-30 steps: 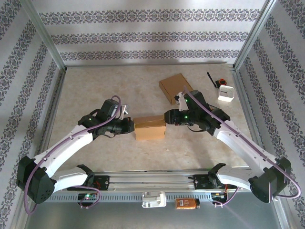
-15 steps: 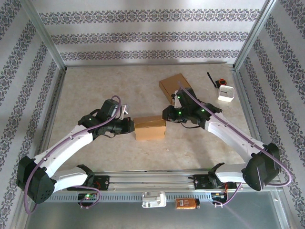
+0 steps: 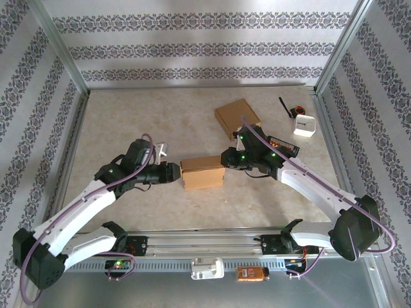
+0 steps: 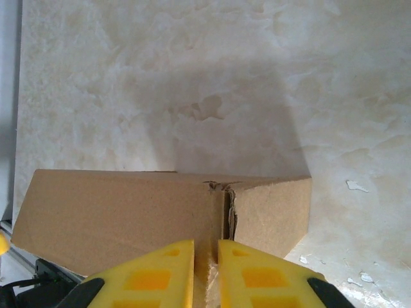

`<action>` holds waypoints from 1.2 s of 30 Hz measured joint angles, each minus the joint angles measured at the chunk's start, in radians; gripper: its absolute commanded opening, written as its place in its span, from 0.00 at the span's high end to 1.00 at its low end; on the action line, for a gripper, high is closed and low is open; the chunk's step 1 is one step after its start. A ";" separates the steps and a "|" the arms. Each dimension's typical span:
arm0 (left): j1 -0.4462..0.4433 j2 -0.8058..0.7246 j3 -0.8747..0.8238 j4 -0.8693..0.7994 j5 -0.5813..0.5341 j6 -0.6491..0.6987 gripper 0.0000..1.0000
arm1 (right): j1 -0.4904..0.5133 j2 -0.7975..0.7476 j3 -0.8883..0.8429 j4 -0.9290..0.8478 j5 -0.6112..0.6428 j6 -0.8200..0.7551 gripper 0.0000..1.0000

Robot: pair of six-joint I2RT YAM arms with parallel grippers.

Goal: Fold the paper box

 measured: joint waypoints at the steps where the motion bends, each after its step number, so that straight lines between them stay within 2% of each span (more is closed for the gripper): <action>1: 0.000 -0.020 -0.011 0.020 -0.001 -0.013 0.57 | 0.000 0.000 0.003 -0.005 0.002 -0.001 0.79; 5: 0.000 -0.052 -0.037 0.103 -0.032 -0.101 0.50 | 0.000 0.000 0.027 -0.035 0.009 -0.006 0.73; 10: 0.000 0.005 -0.065 0.218 -0.041 -0.207 0.42 | 0.000 -0.036 0.050 -0.045 0.035 -0.002 0.59; 16: 0.000 0.098 -0.110 0.328 -0.010 -0.294 0.39 | -0.003 -0.062 0.041 -0.019 0.048 0.000 0.60; 18: 0.000 0.105 -0.130 0.332 -0.007 -0.309 0.42 | 0.001 -0.035 0.023 -0.001 0.034 0.000 0.63; 23: 0.000 0.070 -0.192 0.351 0.016 -0.341 0.61 | 0.035 0.020 -0.019 0.031 0.038 -0.031 0.74; 26: 0.000 0.039 -0.226 0.375 0.049 -0.349 0.66 | 0.055 -0.001 -0.038 0.042 0.046 -0.042 0.75; 31: -0.029 0.000 -0.230 0.330 0.077 -0.336 0.66 | 0.094 -0.100 -0.106 0.029 0.063 -0.053 0.75; 36: -0.115 -0.097 -0.272 0.242 0.090 -0.339 0.60 | 0.148 -0.248 -0.190 -0.073 0.036 -0.041 0.67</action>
